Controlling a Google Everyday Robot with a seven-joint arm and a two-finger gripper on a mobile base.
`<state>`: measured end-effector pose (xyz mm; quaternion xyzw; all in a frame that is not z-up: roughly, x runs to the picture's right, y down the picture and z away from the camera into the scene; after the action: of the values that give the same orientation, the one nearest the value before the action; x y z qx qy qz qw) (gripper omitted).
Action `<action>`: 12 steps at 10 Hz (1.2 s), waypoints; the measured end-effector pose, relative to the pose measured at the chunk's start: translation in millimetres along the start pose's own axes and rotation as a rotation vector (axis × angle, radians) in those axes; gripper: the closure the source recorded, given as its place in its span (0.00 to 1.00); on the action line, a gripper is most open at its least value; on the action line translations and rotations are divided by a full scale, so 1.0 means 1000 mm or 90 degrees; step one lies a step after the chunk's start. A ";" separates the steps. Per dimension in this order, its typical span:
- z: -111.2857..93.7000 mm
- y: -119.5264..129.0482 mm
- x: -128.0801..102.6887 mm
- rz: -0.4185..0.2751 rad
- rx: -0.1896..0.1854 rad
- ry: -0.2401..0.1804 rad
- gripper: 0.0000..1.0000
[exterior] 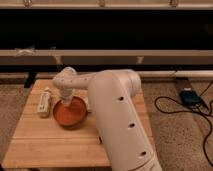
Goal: Push the ceramic bowl across the table
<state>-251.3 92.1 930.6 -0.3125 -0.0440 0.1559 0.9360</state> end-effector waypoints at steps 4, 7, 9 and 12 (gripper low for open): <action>0.000 -0.017 -0.023 -0.017 0.016 -0.009 1.00; 0.002 -0.037 -0.034 -0.011 0.036 -0.021 1.00; 0.005 -0.049 -0.047 -0.009 0.055 -0.032 1.00; 0.006 -0.065 -0.062 0.007 0.088 -0.050 1.00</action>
<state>-293.7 27.2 975.5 -0.2405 -0.0684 0.1759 0.9521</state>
